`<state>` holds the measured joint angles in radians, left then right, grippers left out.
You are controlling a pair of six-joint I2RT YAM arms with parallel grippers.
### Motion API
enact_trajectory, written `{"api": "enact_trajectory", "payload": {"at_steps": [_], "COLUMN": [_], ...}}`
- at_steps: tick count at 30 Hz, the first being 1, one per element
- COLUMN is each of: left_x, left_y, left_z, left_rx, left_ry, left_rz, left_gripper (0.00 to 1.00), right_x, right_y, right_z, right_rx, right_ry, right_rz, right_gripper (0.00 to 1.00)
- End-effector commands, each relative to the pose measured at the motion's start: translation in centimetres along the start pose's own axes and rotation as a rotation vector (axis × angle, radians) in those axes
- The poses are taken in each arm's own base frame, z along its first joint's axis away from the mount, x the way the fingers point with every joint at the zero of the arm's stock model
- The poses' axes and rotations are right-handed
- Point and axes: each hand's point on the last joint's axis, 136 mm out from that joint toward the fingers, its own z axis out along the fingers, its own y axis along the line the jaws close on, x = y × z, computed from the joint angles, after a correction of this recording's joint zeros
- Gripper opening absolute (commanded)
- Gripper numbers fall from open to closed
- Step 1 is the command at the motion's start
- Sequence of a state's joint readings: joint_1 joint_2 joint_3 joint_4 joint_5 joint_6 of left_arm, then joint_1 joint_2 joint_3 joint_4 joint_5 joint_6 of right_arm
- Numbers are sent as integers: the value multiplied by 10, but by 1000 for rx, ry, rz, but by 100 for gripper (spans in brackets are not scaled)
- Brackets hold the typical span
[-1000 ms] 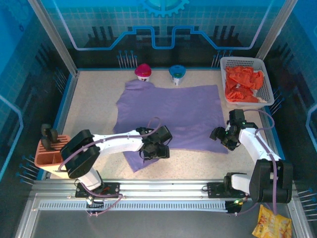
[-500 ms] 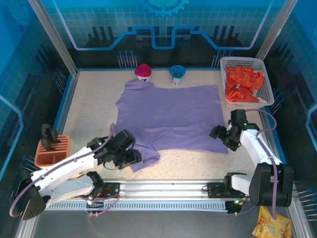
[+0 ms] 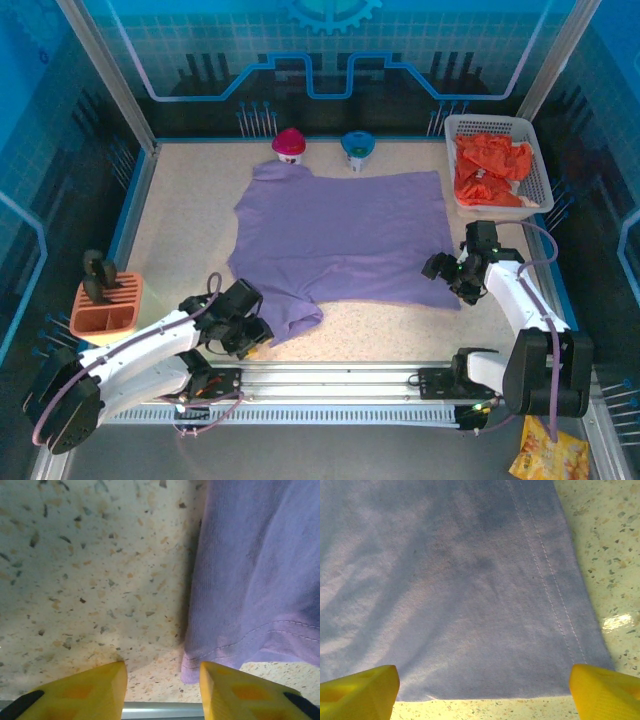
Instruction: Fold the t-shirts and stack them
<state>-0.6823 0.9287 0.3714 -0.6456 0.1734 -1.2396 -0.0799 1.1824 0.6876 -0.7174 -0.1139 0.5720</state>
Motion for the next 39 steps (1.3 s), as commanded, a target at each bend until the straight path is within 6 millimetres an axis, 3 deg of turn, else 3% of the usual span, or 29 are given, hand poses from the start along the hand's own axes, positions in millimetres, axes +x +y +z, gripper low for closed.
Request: {"api": "enact_trajectory", "payload": {"at_steps": [1, 8, 12, 18, 23, 27, 32, 39], "left_x": [-3, -3, -4, -7, -30, -60, -94, -117], "left_y": [-25, -40, -28, -15, -19, -29, -36, -44], "left_z": [3, 6, 13, 8, -23, -53, -81, -102], "left_rx": [102, 145, 83, 38, -39, -54, -84, -49], "left_ry": [4, 18, 19, -12, -81, -142, -224, -273], "left_rz": [-5, -9, -10, -12, 71, 107, 151, 180], "left_gripper": [40, 39, 34, 18, 0, 0, 0, 0], "right_x": [3, 4, 4, 5, 3, 7, 28, 47], "right_y": [-2, -2, -2, -5, -20, -25, -21, -32], "right_z": [0, 3, 3, 2, -5, -5, 11, 23], "right_rx": [-7, -9, -8, 4, 80, 88, 36, 106], "right_ry": [19, 29, 27, 29, 10, 35, 119, 154], "right_rz": [23, 23, 21, 21, 56, 96, 158, 181], "right_gripper": [89, 88, 88, 88, 94, 95, 88, 84]}}
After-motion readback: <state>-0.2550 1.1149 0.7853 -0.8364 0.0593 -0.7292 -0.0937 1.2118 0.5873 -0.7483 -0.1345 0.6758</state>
